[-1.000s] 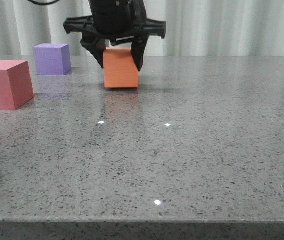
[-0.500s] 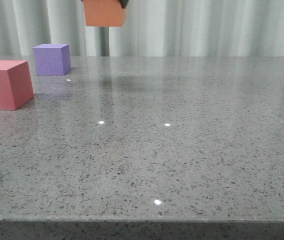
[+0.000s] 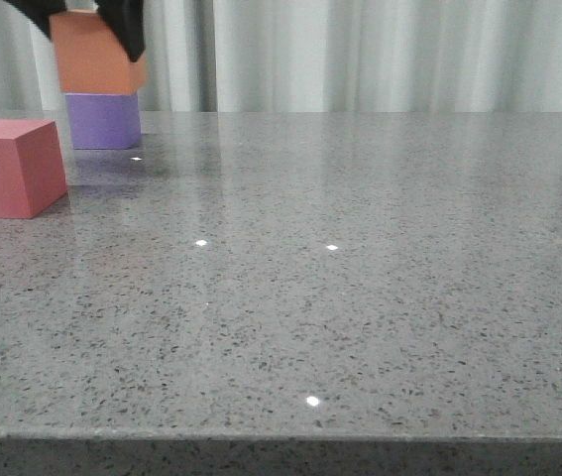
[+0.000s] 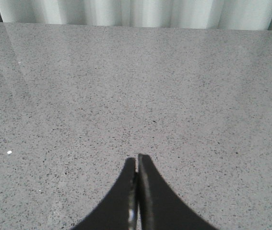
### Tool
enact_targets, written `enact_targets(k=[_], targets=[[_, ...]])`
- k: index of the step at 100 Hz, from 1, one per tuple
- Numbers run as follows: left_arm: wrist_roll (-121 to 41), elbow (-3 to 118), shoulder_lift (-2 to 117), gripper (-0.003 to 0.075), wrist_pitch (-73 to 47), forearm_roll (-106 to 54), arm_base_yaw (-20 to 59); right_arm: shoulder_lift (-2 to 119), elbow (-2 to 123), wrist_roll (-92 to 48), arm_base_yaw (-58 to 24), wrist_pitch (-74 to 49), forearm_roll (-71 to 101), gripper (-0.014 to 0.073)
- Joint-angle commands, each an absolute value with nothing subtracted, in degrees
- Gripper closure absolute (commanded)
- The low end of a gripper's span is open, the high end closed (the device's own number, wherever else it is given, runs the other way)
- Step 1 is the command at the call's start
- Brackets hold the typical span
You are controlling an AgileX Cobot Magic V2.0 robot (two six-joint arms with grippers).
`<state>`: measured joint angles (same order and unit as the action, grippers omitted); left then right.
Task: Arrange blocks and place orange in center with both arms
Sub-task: 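Lift the orange cube with the left gripper toward the purple cube, then place the orange cube between the pink and purple cubes, open left gripper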
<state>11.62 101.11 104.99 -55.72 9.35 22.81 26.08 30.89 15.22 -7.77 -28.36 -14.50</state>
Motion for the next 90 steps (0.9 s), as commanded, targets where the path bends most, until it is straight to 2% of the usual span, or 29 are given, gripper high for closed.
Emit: enact_targets(k=[1,41,90], targets=[[9.20,101.45,101.39,0.0395,-51.16,6.64,20.98,26.41,32.25,15.07,-7.53,-23.79,-15.90,0.0660],[7.95,94.33,101.39,0.0395,-45.00,6.37,16.32,26.41,32.25,15.07,-7.53,-23.79,-15.90,0.0660],[7.82,91.14,102.90,0.0395,-39.65,6.29,15.95,26.41,32.25,15.07,-7.53,-23.79,-15.90,0.0660]])
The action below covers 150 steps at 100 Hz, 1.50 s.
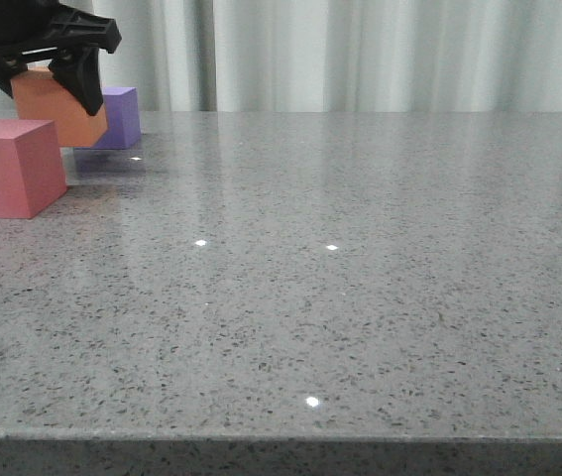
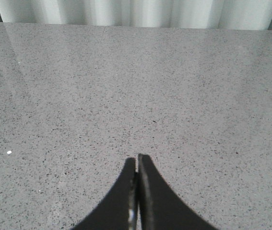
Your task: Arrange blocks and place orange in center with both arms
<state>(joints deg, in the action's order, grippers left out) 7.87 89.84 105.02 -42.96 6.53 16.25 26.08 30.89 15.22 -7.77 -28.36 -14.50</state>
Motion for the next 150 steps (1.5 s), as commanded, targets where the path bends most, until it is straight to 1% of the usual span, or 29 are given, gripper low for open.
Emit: enact_targets(k=[1,68,73,80,92,99,119,150], targets=[[7.82,91.14,102.86,0.0395,-39.65,6.29,15.78,26.41,32.25,15.07,-7.53,-23.79,-15.90,0.0660],[7.78,88.82,104.23,0.0390,-40.59,6.39,15.72,26.41,32.25,15.07,-7.53,-23.79,-15.90,0.0660],[7.78,88.82,104.23,0.0370,-40.59,6.39,15.72,26.41,32.25,15.07,-7.53,-23.79,-15.90,0.0660],[7.78,88.82,104.23,0.0302,-40.49,6.39,15.72,26.41,32.25,15.07,-7.53,-23.79,-15.90,0.0660],[7.78,88.82,104.23,0.0102,-40.49,6.39,15.72,26.41,32.25,15.07,-7.53,-23.79,-15.90,0.0660],[7.78,88.82,104.12,0.0027,-40.39,6.75,15.72,26.41,32.25,15.07,-7.53,-23.79,-15.90,0.0660],[7.78,88.95,102.38,0.0050,-40.49,8.58,15.72,26.41,32.25,15.07,-7.53,-23.79,-15.90,0.0660],[8.85,88.95,92.02,0.0050,-41.52,8.58,15.21,26.41,32.25,15.07,-7.53,-23.79,-15.90,0.0660]])
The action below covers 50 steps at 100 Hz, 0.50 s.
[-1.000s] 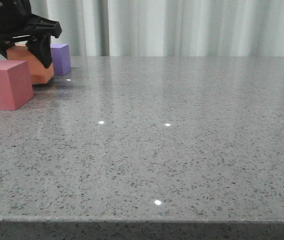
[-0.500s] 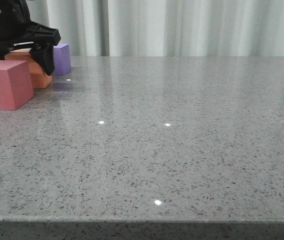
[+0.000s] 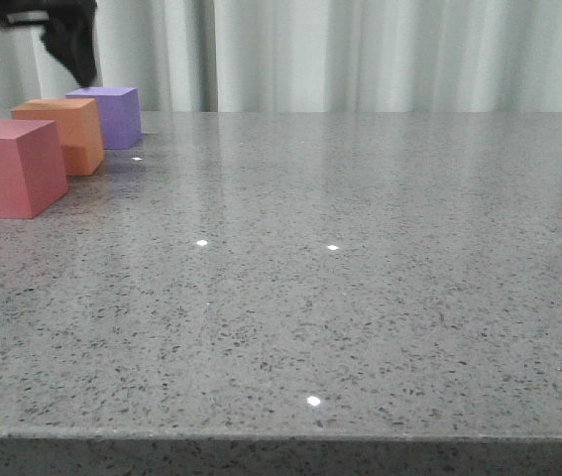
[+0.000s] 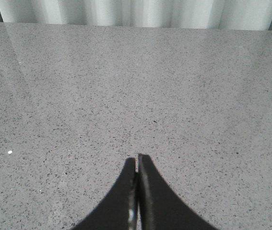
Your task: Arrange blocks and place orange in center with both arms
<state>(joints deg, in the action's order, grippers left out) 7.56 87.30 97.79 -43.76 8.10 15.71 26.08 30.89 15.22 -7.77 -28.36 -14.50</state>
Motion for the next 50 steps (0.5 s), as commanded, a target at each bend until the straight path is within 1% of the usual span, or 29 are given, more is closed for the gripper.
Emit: enact_targets(k=[1,11,23,50], targets=[[9.04,88.95,91.76,0.0050,-41.52,8.58,15.11,26.41,32.25,15.07,-7.53,-23.79,-15.90,0.0660],[10.37,87.99,87.76,0.0050,-41.30,8.07,14.01,26.41,32.25,15.07,-7.53,-23.79,-15.90,0.0660],[10.37,83.64,81.78,0.0050,-39.41,7.50,12.83,26.41,32.25,15.07,-7.53,-23.79,-15.90,0.0660],[10.40,65.29,63.58,0.0050,-30.95,5.52,12.83,26.41,32.25,15.07,-7.53,-23.79,-15.90,0.0660]])
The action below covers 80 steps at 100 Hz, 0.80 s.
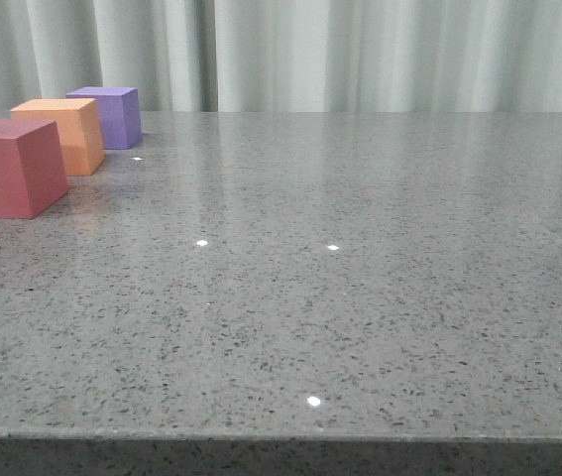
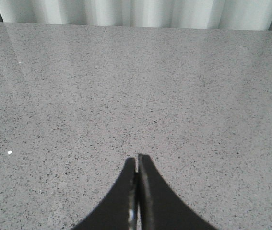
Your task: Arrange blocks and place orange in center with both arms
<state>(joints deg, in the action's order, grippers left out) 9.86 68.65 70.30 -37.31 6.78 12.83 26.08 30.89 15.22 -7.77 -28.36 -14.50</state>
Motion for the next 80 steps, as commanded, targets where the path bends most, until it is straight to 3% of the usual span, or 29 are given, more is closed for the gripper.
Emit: enact_targets(k=[1,35,61,70,80], targets=[[10.40,64.79,63.08,0.0050,-30.52,5.40,12.83,26.41,32.25,15.07,-7.53,-23.79,-15.90,0.0660],[10.49,42.55,39.32,0.0050,-21.56,5.19,12.83,26.41,32.25,15.07,-7.53,-23.79,-15.90,0.0660],[10.49,32.72,24.44,0.0051,-20.13,5.19,12.83,26.41,32.25,15.07,-7.53,-23.79,-15.90,0.0660],[10.49,31.25,21.01,0.0104,-20.13,5.19,12.83,26.41,32.25,15.07,-7.53,-23.79,-15.90,0.0660],[10.49,30.56,18.69,0.0243,-20.25,5.19,12.83,26.41,32.25,15.07,-7.53,-23.79,-15.90,0.0660]])
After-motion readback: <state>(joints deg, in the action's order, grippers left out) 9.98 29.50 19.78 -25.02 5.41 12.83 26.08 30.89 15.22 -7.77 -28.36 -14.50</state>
